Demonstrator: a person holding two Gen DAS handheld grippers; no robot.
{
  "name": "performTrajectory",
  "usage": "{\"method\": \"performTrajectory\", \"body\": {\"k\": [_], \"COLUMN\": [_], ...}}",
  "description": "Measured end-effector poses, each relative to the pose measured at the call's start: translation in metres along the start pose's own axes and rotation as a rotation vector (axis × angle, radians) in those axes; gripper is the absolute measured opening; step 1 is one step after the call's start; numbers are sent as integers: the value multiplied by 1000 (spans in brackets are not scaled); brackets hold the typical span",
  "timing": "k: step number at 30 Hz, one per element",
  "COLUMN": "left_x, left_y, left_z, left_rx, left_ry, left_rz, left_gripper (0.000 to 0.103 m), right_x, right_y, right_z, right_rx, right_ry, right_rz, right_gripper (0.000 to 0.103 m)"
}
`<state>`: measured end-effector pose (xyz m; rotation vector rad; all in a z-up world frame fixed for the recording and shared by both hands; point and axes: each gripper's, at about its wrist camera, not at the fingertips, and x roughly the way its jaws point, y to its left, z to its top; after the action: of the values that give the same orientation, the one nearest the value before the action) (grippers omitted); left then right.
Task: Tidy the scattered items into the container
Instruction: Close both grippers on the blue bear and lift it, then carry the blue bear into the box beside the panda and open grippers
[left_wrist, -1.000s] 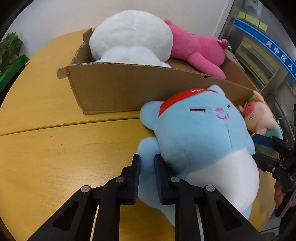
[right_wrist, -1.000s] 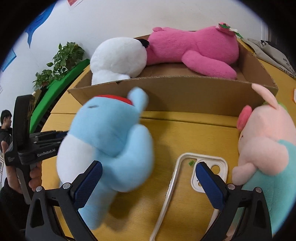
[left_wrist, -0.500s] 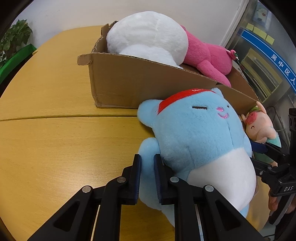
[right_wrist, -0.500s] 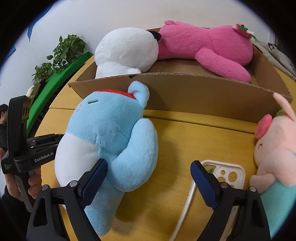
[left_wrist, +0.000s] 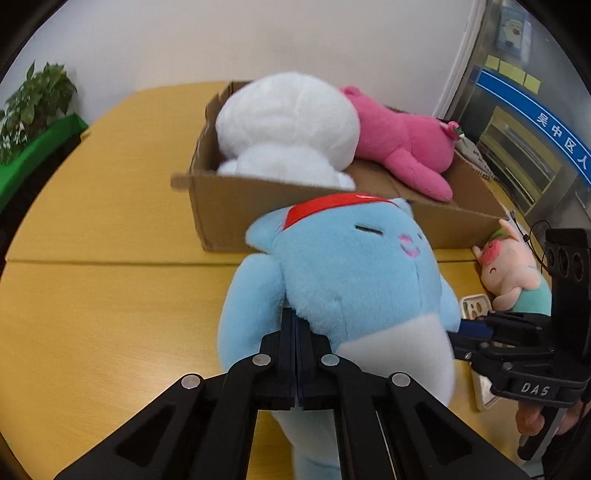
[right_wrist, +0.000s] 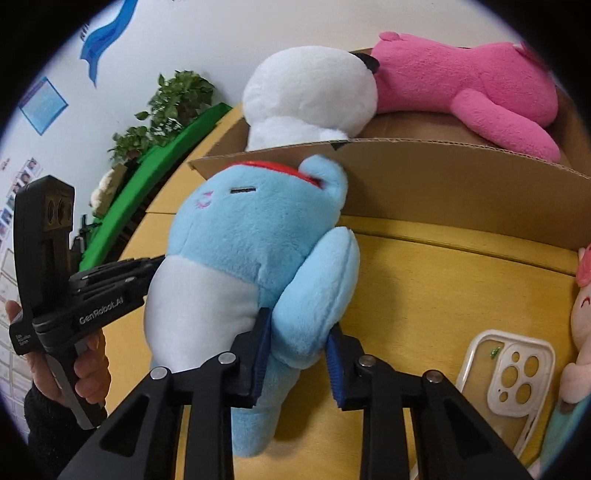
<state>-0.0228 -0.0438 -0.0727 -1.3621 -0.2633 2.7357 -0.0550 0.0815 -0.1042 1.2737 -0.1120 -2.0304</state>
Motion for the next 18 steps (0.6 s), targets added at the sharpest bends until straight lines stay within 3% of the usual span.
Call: {"method": "performTrajectory", "body": {"k": [4,8,10,15,18], "left_x": [-18,-38,-41,-14,28], "left_y": [-18,-38,-53,-83,-90], "left_z": [24,62,89,165,199], "left_rx": [24,64,107,164,153], "left_ry": [-62,-147,-186,-244,-202], "left_rz": [-23,-72,-61,-52,-46], "left_gripper": [0,0,0,0,0], "right_x": [-19,-59,-75,-106,-106], "right_y": [-6,-19,-24,-46,-71], "right_z": [7,36,54,125,169], "right_rx": [10,1,-17,-69,-56], "right_ry": [-68,-194,-246,-362,-377], "right_rz": [28,27,5,-111,-170], "right_gripper": [25,25,25,25,25]}}
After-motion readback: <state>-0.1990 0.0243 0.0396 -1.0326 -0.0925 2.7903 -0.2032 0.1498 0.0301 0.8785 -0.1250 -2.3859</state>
